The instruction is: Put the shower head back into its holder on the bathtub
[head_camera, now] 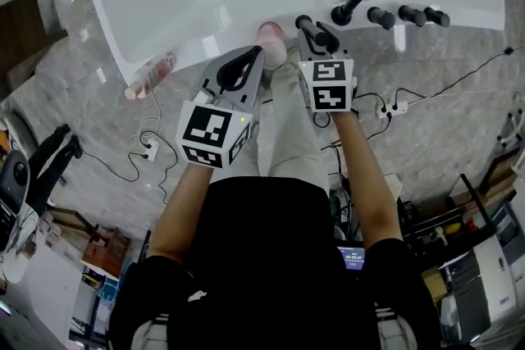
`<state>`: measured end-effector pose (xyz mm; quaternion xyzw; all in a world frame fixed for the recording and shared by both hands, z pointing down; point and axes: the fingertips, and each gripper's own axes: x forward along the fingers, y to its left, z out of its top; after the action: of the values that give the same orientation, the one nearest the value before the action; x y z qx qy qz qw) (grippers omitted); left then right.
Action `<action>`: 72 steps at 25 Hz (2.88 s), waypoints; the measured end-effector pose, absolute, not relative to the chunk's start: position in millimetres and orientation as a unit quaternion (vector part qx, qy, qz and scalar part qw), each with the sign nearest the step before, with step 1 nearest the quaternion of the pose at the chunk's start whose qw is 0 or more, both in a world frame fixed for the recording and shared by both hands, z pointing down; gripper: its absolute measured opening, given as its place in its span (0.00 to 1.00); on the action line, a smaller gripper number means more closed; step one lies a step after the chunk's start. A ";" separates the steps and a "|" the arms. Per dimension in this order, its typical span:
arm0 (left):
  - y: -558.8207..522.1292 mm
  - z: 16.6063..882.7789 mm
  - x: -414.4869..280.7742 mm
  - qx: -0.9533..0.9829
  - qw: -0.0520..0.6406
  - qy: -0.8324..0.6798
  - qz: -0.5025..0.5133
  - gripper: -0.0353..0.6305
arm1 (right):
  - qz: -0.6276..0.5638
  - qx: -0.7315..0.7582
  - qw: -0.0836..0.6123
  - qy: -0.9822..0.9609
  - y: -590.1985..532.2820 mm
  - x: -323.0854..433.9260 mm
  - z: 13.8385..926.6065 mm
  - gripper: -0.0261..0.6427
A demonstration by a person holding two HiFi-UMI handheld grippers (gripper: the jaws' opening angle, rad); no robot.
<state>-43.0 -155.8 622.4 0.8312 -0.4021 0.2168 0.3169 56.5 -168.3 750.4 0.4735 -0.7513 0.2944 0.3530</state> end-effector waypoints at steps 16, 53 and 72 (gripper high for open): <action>-164.5 605.6 -45.7 0.837 0.307 -0.401 0.210 0.07 | 0.312 0.487 0.323 -0.749 -164.9 62.3 730.1 0.30; -184.7 370.6 -13.9 0.890 0.154 -0.405 0.139 0.07 | 0.177 0.550 0.196 -0.792 -181.9 85.1 437.3 0.12; -187.6 226.8 -31.8 0.899 0.067 -0.430 0.040 0.07 | 0.057 0.552 0.079 -0.828 -195.6 86.6 255.1 0.07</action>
<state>-31.8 -187.6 226.8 0.8994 -0.4300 0.0396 0.0672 86.6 -195.6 255.1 0.5519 -0.8282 0.0574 0.0792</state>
